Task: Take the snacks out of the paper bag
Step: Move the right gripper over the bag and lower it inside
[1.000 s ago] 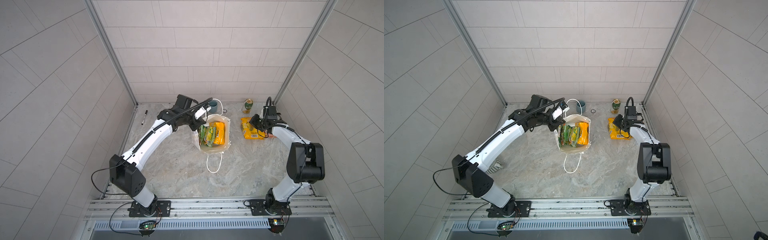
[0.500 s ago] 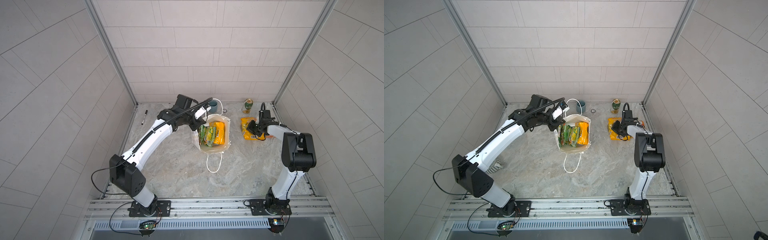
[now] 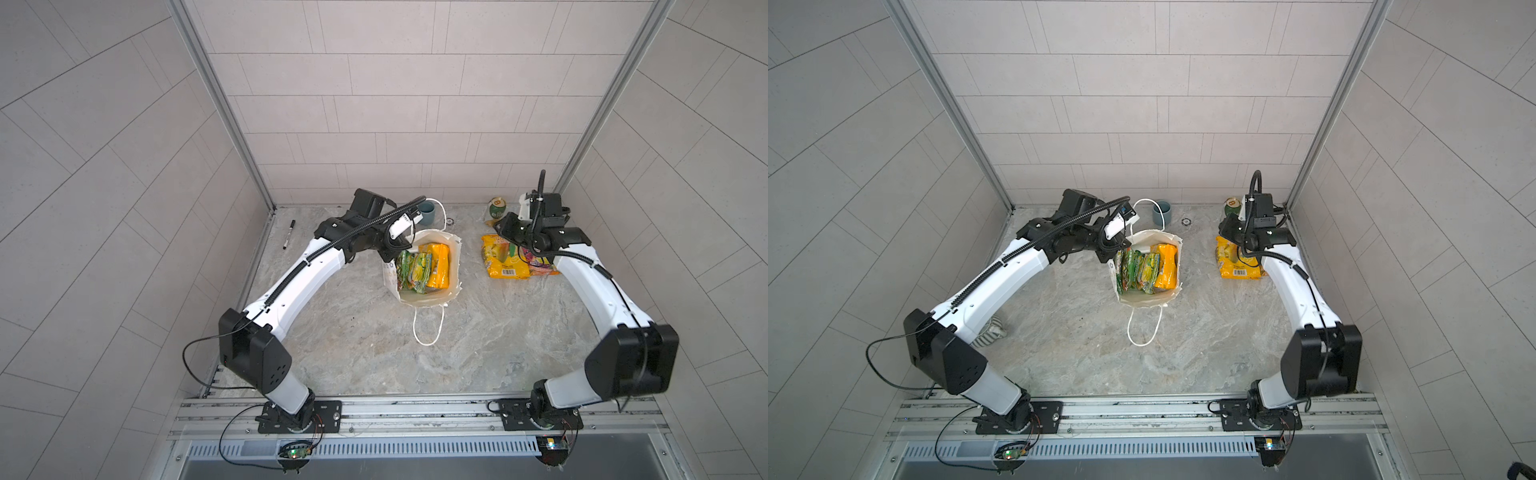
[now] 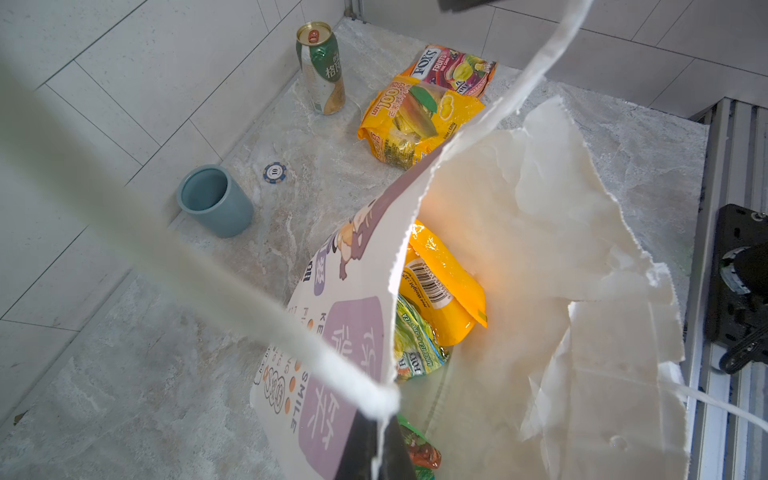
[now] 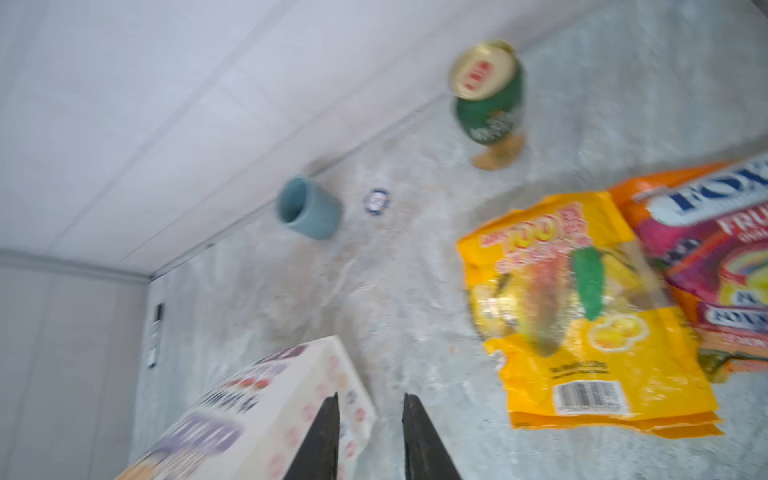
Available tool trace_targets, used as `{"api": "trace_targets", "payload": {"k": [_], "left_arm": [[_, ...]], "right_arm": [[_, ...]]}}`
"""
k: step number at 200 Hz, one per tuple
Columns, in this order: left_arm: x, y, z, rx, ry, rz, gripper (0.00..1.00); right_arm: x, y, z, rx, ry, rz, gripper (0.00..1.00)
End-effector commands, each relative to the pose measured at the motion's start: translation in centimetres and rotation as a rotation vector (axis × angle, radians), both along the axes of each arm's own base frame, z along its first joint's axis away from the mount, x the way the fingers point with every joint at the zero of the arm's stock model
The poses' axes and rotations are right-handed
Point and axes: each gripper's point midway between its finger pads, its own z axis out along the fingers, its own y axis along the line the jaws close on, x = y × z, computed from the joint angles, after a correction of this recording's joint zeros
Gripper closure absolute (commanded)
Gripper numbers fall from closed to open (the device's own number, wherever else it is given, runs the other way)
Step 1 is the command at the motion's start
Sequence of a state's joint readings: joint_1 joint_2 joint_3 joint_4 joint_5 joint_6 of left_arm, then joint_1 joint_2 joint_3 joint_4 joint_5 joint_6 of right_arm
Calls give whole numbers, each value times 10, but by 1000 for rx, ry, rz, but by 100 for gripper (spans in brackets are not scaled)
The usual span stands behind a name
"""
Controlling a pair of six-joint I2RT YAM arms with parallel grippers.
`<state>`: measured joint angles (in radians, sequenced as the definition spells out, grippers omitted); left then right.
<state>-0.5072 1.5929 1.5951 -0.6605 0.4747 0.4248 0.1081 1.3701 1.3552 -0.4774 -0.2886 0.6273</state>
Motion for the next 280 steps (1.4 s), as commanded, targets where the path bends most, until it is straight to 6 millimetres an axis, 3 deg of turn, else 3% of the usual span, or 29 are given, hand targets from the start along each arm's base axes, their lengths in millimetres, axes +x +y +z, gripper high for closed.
{"api": "trace_targets", "payload": {"k": [1,22,33,49,70,106,150,183,280], "left_arm": [[-17,-10,28,-59,-51,-80,100],[-21,-10,29,-55,-52,-95,100],[-23,-10,29,-55,-50,-106,100],[-27,-11,29,-57,-45,-121,100],[-31,-12,29,-60,-41,-144,100],[-34,-10,19,-19,-41,-163,100],[-38,-12,17,-9,-45,-177,100],[-38,-13,17,-4,-48,-175,100],[-38,-12,17,6,-55,-169,100]], "right_arm": [[-49,42,23,-49,-68,83,72],[-90,90,50,-11,-225,181,72],[-108,107,52,4,-271,211,71],[-126,129,47,-9,-292,268,71],[-137,151,23,-48,-237,318,71],[-130,178,-24,-46,-150,327,71],[-114,187,-58,-90,-109,261,70],[-105,199,-72,-93,-78,243,66],[-88,216,-104,-97,-17,184,39]]}}
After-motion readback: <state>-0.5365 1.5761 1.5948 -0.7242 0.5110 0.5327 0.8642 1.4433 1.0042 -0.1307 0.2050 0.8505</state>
